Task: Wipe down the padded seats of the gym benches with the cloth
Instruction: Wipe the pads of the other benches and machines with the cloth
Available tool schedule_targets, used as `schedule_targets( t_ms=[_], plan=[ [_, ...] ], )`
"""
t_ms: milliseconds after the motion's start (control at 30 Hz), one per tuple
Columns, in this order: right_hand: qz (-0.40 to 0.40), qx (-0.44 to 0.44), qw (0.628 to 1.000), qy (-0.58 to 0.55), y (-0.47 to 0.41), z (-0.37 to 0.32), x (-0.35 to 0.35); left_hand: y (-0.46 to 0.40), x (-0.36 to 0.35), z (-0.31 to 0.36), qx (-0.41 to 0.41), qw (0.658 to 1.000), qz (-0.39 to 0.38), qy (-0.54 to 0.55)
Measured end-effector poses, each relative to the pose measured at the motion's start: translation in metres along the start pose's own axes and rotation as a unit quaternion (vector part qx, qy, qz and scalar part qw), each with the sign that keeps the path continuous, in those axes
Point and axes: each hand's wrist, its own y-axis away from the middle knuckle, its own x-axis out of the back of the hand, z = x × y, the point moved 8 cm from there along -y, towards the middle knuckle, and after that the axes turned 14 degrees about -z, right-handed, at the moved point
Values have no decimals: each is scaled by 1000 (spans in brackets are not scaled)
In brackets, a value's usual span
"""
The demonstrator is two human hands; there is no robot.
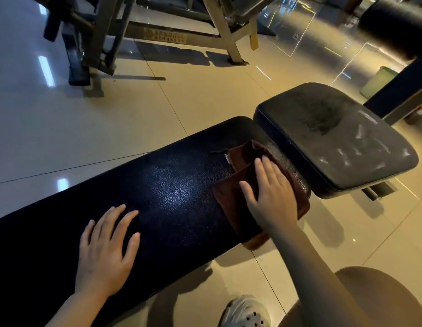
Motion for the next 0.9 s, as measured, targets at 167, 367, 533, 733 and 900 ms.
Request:
schedule_targets(
  t_ms=[167,367,533,733,900],
  plan=[
    [22,-15,999,-31,-5,12,2,0,-1,0,3,1000,-6,3],
    [46,-28,997,-64,-19,25,16,0,11,10,5,1000,25,-15],
    [108,15,993,-38,0,24,13,-48,65,141,-180,978,83,69],
    [97,52,993,37,7,29,15,-126,33,245,-240,962,-125,-26],
    [77,65,991,87,-7,40,20,-103,23,215,-240,964,-115,-27]
  ],
)
